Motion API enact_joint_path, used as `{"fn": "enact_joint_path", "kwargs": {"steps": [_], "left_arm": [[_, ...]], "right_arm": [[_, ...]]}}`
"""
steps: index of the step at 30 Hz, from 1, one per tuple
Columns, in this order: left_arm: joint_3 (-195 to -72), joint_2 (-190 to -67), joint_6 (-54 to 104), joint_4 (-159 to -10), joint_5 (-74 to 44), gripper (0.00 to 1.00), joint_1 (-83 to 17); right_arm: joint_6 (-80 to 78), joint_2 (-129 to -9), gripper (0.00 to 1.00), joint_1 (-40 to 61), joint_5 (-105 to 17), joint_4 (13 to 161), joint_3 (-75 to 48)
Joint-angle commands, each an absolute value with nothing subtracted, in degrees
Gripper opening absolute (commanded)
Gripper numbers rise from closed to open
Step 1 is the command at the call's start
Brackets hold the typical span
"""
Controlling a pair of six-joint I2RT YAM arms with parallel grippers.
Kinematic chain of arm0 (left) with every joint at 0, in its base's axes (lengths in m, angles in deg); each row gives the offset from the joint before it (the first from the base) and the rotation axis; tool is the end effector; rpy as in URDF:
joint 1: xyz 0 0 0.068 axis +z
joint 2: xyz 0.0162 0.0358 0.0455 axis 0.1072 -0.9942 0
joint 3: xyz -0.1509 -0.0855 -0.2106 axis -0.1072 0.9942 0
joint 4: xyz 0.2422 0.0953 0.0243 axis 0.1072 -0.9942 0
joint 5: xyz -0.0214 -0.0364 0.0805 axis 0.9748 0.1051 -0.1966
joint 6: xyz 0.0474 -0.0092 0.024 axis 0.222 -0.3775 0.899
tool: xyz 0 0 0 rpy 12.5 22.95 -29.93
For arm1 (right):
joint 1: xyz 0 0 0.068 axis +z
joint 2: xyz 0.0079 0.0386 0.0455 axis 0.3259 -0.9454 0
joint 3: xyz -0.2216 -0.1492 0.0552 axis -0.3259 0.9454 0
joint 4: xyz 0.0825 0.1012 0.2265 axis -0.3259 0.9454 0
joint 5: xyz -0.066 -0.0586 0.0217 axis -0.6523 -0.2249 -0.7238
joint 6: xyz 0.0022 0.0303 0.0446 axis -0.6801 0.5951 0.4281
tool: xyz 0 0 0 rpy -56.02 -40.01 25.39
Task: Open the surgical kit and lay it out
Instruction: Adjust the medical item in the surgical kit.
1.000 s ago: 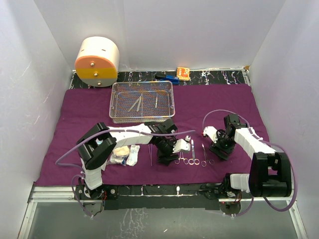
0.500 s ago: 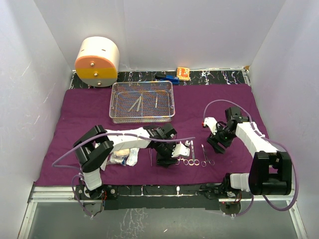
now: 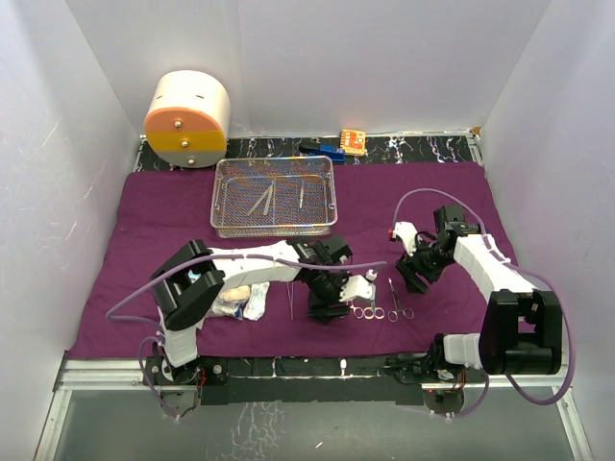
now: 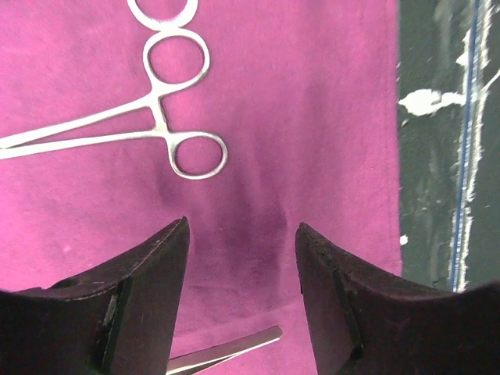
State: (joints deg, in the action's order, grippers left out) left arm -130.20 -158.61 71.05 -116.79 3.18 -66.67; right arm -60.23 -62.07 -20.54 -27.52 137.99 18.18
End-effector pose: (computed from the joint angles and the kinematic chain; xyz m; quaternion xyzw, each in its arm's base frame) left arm 0.1660 -0.3264 0.1726 0.7357 0.6070 -0.2645 0.1425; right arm 0.2053 0.0091 0.1910 -0.4321 0.8746 0.1545 0.1563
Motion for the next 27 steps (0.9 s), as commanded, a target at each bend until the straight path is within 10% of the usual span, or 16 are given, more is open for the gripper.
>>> {"fn": "enact_joint_path", "kwargs": {"steps": [1,27], "left_arm": [[-135.94,-157.76,70.19,-121.83,7.06,0.57,-67.06],[-135.84,-152.53,72.54,-124.41,7.31,0.64,-60.26]], "right_arm": [[-57.01,-60.22,0.61,-20.53,-21.31,132.68,18.06],[-52.75,-59.93,0.5,-14.62,-25.03,121.55,24.62]]}}
